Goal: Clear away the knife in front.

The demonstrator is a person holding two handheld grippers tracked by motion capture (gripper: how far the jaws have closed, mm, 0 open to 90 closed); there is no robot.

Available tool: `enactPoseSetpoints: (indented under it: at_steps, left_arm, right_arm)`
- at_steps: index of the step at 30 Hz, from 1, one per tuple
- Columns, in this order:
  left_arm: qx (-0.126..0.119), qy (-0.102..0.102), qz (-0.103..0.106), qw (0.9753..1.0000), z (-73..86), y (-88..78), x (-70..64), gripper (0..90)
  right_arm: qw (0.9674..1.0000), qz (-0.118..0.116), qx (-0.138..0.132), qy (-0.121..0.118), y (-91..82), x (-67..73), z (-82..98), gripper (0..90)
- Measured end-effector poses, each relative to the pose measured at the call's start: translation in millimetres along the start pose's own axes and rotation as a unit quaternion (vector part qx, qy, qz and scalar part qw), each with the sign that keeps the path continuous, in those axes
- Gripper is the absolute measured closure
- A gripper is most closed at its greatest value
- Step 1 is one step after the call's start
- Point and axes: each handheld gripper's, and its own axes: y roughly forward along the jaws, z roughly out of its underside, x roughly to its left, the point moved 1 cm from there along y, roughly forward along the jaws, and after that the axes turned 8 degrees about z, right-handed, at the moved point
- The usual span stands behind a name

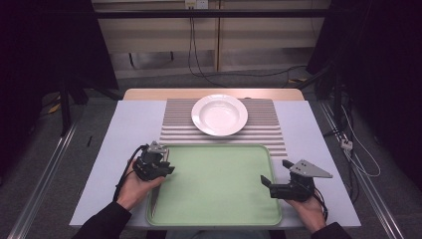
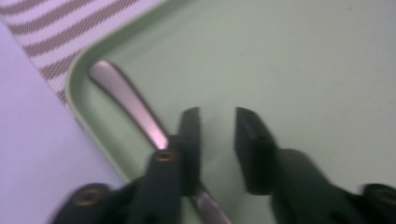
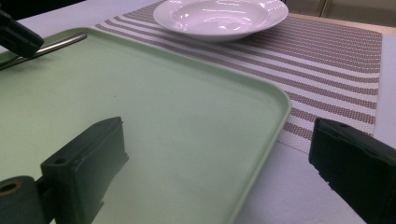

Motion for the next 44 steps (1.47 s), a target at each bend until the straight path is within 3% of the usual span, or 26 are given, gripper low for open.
enactPoseSetpoints:
  at_steps: [2,3,4,5,6,10,14,18,24,30,32,37,40,43,44]
  left_arm:
    - [-0.017,0.002,-0.014,0.9997,-1.1,-1.8,-1.0,49.7]
    - [-0.020,0.000,-0.022,0.9996,-1.6,-3.2,-1.1,37.7]
    - [-0.030,0.001,-0.021,0.9993,-2.0,-4.1,-2.0,37.7]
    - [-0.037,0.005,-0.024,0.9990,-2.3,-5.4,-2.6,26.5]
    - [-0.046,0.001,-0.024,0.9986,-2.6,-6.5,-3.3,26.5]
    - [-0.063,-0.016,-0.026,0.9975,-2.6,-12.5,-2.4,6.0]
    - [-0.108,-0.019,-0.037,0.9933,1.5,-22.1,-3.9,5.9]
    - [-0.127,-0.015,-0.038,0.9911,5.0,-30.3,-4.6,6.6]
    - [-0.140,-0.023,-0.042,0.9890,16.9,-36.5,-4.6,6.6]
    - [-0.146,-0.032,-0.069,0.9863,30.0,-38.4,-7.4,6.6]
    - [-0.144,-0.027,-0.067,0.9870,35.2,-40.4,-8.7,6.6]
    - [-0.161,-0.031,-0.082,0.9832,44.3,-40.3,-10.0,5.2]
    - [-0.156,-0.027,-0.078,0.9844,46.6,-40.3,-10.9,5.3]
    - [-0.171,-0.033,-0.084,0.9811,46.8,-43.0,-10.1,5.3]
    - [-0.170,-0.034,-0.086,0.9811,46.8,-43.8,-8.8,5.3]
  right_arm:
    - [1.0000,0.000,-0.001,0.000,-0.1,0.1,-0.1,3.7]
    - [1.0000,0.000,0.000,0.000,-0.1,0.2,-0.1,3.6]
    - [1.0000,0.000,0.000,0.000,-0.1,0.2,-0.1,3.6]
    - [1.0000,0.001,-0.001,0.000,0.1,-0.1,0.0,3.6]
    - [1.0000,0.001,-0.001,0.000,0.1,-0.1,0.0,3.6]
    - [1.0000,0.001,0.000,0.000,0.2,-0.3,0.1,3.6]
    - [1.0000,0.000,0.000,-0.002,-0.4,-0.8,0.2,3.6]
    - [1.0000,0.001,0.000,-0.001,-0.3,-0.8,0.3,3.7]
    - [1.0000,0.004,0.000,0.003,-2.0,-1.2,1.3,3.6]
    - [1.0000,0.007,0.000,0.006,-3.7,-2.1,2.1,3.6]
    - [1.0000,0.007,0.000,0.005,-4.0,-2.5,2.3,3.6]
    - [0.9999,0.010,0.000,0.007,-3.7,-2.6,2.1,3.6]
    - [0.9999,0.011,-0.001,0.003,-4.6,-1.8,1.8,3.7]
    - [0.9999,0.011,-0.002,0.008,-4.0,-3.4,2.0,3.6]
    - [0.9999,0.011,-0.001,0.009,-4.0,-4.0,2.0,3.6]
